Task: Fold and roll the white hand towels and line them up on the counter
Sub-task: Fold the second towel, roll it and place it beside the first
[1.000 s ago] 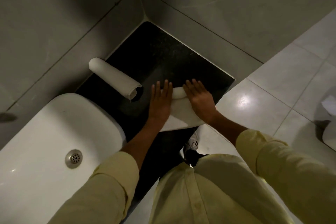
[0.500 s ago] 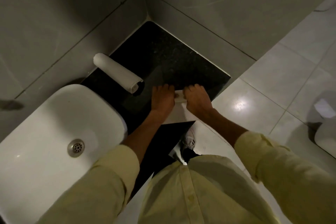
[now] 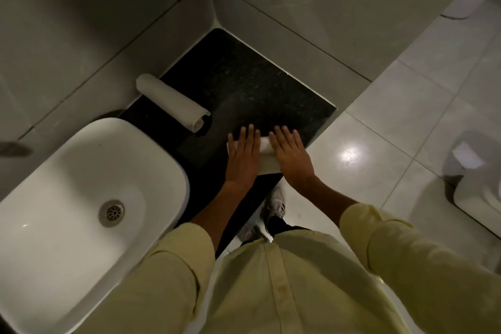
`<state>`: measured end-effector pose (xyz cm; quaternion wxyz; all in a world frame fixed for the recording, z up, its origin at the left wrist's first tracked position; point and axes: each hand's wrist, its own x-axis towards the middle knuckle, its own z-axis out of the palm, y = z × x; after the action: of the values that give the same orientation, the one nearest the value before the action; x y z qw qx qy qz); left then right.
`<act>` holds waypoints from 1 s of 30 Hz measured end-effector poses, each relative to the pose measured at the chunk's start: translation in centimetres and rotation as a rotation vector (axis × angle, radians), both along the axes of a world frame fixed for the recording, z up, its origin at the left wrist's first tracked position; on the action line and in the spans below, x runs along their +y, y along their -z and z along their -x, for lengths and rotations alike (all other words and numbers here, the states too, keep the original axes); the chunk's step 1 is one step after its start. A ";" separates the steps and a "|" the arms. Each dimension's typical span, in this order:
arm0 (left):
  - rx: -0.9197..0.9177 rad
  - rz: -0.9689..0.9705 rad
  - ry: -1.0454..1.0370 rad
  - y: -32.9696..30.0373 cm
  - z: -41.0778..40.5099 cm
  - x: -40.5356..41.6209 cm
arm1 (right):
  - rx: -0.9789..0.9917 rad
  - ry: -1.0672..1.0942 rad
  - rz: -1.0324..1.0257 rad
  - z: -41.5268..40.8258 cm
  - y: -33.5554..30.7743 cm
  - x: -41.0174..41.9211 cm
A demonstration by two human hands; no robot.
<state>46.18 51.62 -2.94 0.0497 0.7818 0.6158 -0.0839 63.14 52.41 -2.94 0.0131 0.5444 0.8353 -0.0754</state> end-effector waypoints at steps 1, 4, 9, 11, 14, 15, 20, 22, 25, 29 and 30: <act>-0.025 -0.009 -0.004 0.1 -0.1 -1.3 | 0.009 -0.002 -0.027 -0.2 0.2 -1.3; -0.067 -0.014 -0.007 0.0 -0.5 -4.8 | 0.024 -0.055 -0.067 -1.4 0.2 -4.0; -0.152 -0.056 0.024 -1.1 -0.2 -7.4 | 0.198 -0.006 -0.060 -1.7 -1.3 -4.1; -0.253 -0.054 -0.028 -2.6 0.5 -5.8 | 0.238 0.076 0.071 -1.2 -3.2 -1.7; -0.516 0.162 -0.172 -4.4 2.2 -0.6 | 0.131 0.063 0.226 -1.1 -4.5 1.8; -0.497 0.252 -0.139 -4.5 2.8 1.0 | 0.096 0.018 0.270 -1.2 -4.4 2.6; -0.384 0.661 -0.022 -4.6 3.5 4.4 | 0.203 -0.026 0.629 -2.2 -3.5 3.6; -0.362 0.736 0.036 -4.8 3.5 4.4 | 0.236 -0.054 0.588 -2.5 -3.3 2.9; -0.279 0.681 0.132 -4.0 3.0 4.2 | 0.272 -0.172 0.477 -2.4 -2.3 2.7; -0.187 0.497 0.278 -3.8 3.0 6.7 | 0.299 -0.324 0.460 -2.2 -0.8 4.9; -0.190 0.464 0.290 -3.8 3.3 8.1 | 0.329 -0.379 0.424 -2.0 -0.1 6.2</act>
<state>42.86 59.73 0.91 0.2720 0.8339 0.4546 -0.1550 65.19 58.57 -2.82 0.0048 0.3450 0.8784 -0.3307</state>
